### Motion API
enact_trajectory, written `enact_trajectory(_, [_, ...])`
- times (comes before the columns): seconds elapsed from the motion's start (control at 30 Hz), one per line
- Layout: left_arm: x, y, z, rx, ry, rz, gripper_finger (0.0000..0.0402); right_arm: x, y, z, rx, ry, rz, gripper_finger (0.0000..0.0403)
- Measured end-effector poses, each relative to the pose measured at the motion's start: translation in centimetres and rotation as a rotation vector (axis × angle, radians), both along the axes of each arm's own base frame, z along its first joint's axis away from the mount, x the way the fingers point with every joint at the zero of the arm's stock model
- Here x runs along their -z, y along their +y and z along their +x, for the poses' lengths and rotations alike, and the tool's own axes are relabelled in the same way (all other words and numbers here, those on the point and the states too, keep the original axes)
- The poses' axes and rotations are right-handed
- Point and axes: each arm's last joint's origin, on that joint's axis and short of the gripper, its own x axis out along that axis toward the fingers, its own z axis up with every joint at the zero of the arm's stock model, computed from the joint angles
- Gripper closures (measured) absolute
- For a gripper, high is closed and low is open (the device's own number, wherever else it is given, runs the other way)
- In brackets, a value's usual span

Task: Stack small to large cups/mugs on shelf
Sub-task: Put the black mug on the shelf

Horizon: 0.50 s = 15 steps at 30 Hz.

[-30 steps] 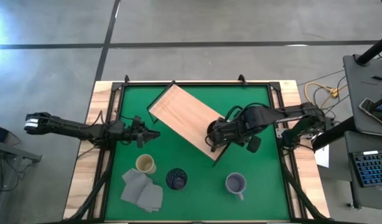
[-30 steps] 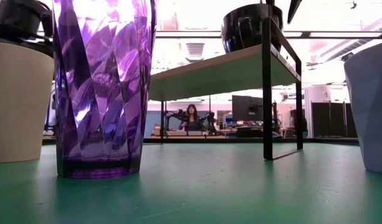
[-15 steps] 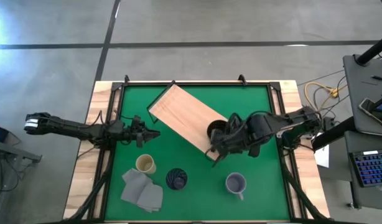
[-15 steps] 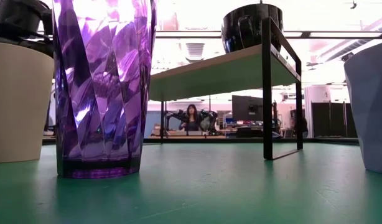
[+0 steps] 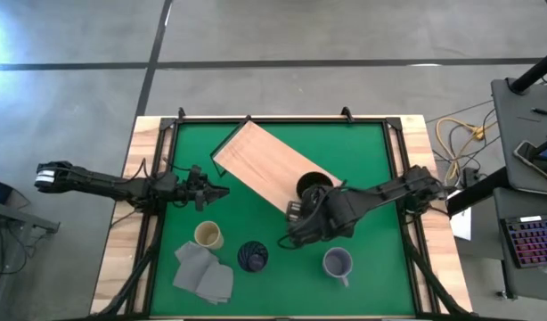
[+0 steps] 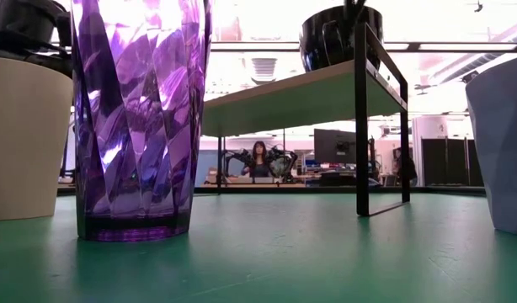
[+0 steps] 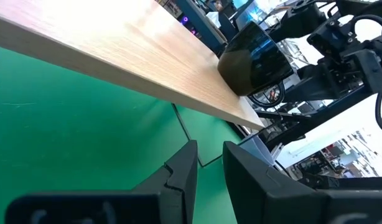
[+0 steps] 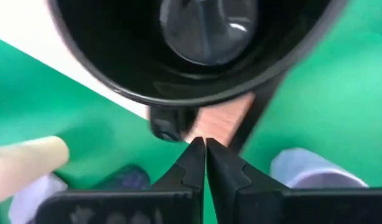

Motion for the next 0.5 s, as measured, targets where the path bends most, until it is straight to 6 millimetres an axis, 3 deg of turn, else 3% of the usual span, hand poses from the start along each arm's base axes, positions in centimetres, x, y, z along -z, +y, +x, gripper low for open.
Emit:
enact_trajectory(0.27, [0.1,0.0,0.0,0.006,0.011,0.003,0.0339,0.6,0.6,1.8,-0.035,-0.011,-0.034,0.0394])
enact_trajectory(0.5, [0.4,-0.1,-0.1,0.02,0.019,0.003,0.0339,0.0,0.6,2.0,-0.03,-0.051,-0.067,0.0394])
